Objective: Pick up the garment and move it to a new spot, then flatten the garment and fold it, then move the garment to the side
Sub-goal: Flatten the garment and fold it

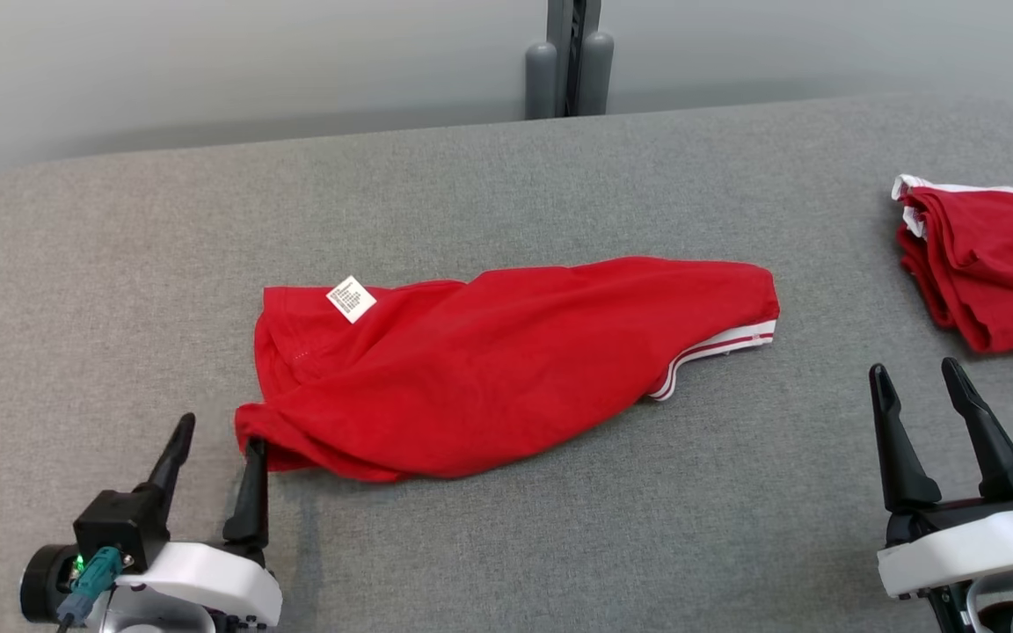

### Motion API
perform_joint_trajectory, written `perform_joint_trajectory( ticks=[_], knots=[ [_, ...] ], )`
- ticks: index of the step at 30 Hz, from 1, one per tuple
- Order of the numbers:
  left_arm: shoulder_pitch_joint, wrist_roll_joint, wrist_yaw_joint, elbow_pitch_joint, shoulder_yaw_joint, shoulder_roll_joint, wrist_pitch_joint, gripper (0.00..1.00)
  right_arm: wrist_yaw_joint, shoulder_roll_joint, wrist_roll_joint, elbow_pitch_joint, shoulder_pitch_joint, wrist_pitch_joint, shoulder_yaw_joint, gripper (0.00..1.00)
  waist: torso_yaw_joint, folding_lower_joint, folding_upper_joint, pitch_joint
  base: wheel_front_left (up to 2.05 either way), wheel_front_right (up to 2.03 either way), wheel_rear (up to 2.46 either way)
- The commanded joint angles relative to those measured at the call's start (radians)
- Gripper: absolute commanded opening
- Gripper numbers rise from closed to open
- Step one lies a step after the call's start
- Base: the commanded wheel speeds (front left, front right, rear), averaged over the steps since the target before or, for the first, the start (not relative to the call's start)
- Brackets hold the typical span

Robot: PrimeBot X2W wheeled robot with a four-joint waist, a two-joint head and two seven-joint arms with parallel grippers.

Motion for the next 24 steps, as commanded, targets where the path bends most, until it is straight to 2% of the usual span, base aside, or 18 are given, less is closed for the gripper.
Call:
perform_joint_trajectory(
  ticks=[1, 7, 24],
  knots=[
    [-0.022, 0.010, 0.010, -0.012, 0.008, 0.010, -0.006, 1.00, 0.000, -0.009, -0.004, -0.007, 0.012, 0.004, -0.003, 1.00, 0.001, 0.0000, 0.0000, -0.012, 0.00, 0.00, 0.00],
    [-0.017, 0.030, 0.030, -0.068, 0.022, 0.035, -0.003, 1.00, 0.000, -0.010, -0.007, -0.018, 0.032, 0.017, -0.006, 1.00, 0.000, 0.0000, 0.0000, -0.050, 0.00, 0.00, 0.00],
    [0.139, -0.001, 0.087, -0.211, 0.029, 0.095, 0.116, 1.00, 0.000, -0.029, 0.001, -0.033, 0.080, 0.042, -0.002, 1.00, 0.001, 0.0000, 0.0000, -0.110, 0.00, 0.00, 0.00]
  ],
)
